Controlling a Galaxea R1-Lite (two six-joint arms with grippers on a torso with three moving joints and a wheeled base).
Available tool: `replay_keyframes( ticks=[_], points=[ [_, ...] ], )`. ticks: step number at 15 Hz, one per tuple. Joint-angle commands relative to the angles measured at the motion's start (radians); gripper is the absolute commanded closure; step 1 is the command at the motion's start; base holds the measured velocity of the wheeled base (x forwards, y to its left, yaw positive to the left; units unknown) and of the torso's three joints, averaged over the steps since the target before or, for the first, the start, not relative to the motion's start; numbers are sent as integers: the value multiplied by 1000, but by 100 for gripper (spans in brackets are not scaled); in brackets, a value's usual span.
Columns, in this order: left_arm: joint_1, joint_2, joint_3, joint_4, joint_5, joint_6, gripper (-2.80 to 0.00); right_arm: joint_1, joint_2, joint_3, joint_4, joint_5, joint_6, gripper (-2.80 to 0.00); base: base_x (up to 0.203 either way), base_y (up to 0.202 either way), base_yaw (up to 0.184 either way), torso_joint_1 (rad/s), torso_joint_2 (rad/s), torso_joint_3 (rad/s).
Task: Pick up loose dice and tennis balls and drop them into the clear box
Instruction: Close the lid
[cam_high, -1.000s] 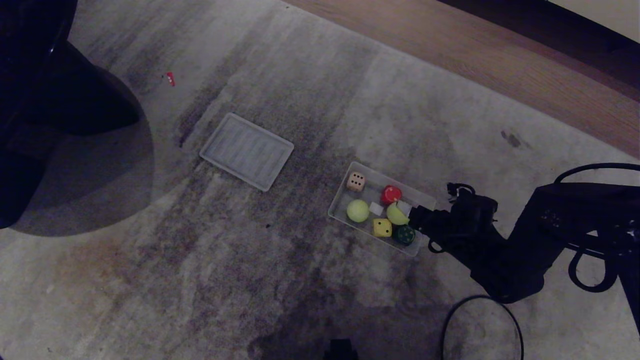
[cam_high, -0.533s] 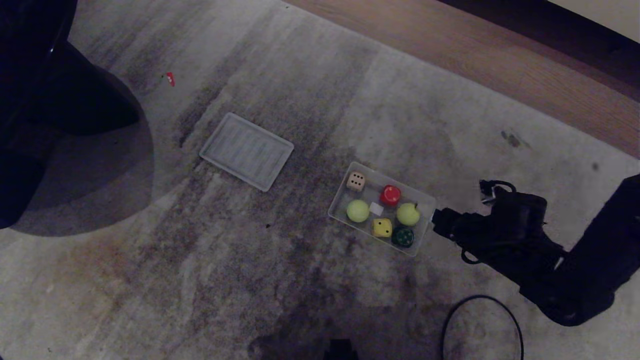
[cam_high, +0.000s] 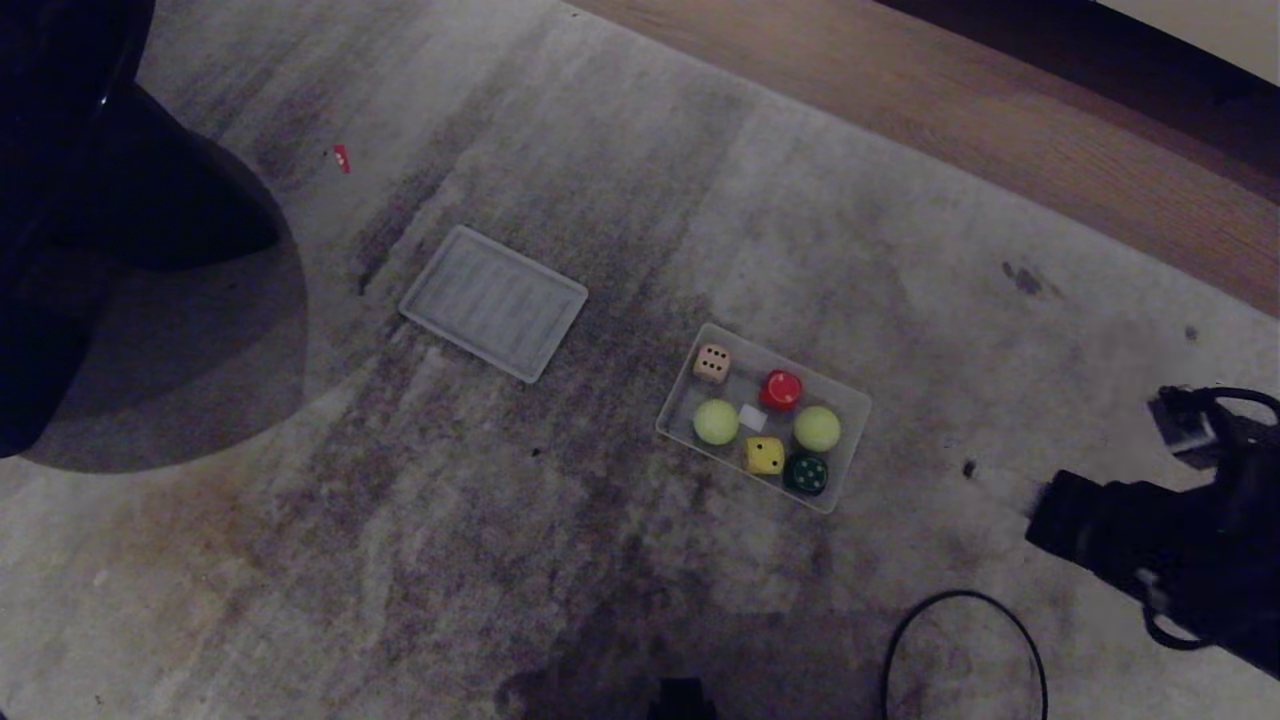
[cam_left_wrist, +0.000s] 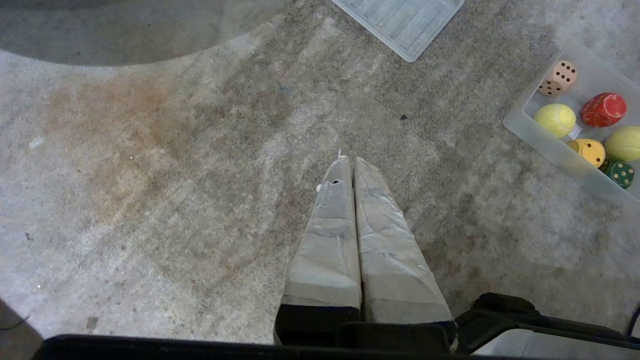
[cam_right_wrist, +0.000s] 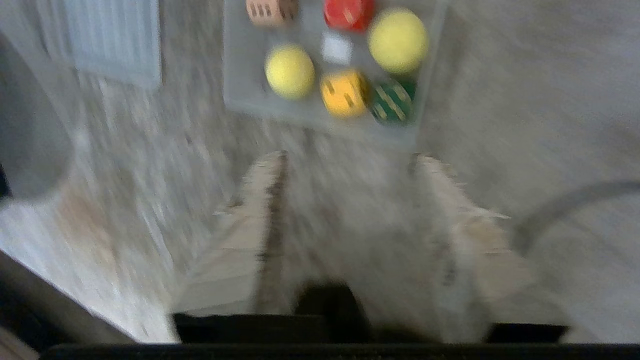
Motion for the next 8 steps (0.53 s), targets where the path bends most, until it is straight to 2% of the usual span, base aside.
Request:
replay_keyframes(
  ticks=[1,4,8],
  points=[
    [0,1,2,-1,1,-1,0,-9,-386,40,312,-6,-56,0,0,0,0,0,0,0],
    [0,0,2,-1,1,-1,0,-76,-713,69,703,-11,-149,0,0,0,0,0,0,0],
    [0,1,2,-1,1,-1,0,-211,-1048,93,1021,2,-271,0,0,0,0,0,0,0]
  ],
)
